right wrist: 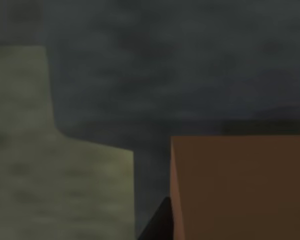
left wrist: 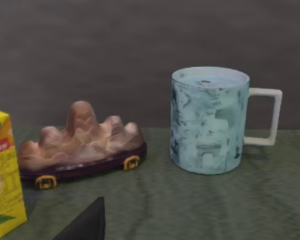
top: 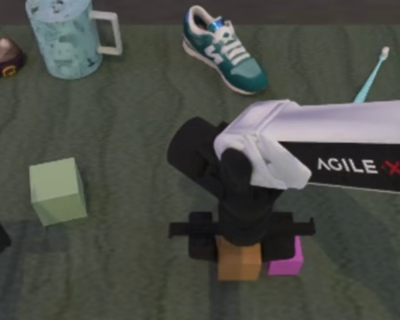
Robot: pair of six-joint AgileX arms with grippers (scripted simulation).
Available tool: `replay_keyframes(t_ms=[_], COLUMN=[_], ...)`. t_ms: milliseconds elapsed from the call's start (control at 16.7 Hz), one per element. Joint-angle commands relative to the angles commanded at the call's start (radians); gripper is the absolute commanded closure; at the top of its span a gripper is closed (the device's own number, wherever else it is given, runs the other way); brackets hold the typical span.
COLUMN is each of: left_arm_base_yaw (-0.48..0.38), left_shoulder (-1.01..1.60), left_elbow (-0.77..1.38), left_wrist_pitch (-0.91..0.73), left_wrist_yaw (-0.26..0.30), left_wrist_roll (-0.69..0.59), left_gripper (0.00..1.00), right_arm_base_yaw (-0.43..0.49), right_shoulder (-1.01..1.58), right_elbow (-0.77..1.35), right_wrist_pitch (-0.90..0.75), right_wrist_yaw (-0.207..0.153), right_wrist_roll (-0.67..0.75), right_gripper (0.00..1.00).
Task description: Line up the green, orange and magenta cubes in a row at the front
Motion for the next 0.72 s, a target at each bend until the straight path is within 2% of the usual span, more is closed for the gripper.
replay_keyframes(t_ms=[240, 720], left_arm_base_yaw=[0.000, 0.000], left_shoulder=[0.000, 0.000], left_elbow=[0.000, 0.000], left_wrist_pitch=[0.000, 0.000], left_wrist_yaw=[0.000, 0.000], left_wrist_roll=[0.000, 0.000], left_gripper=[0.00, 0.00], right_arm_base_yaw=[0.000, 0.000], right_shoulder=[0.000, 0.000], right_elbow=[0.000, 0.000], right_wrist_pitch=[0.000, 0.000], right_wrist_yaw=[0.000, 0.000], right_wrist_roll=[0.000, 0.000], right_gripper=[0.02, 0.00])
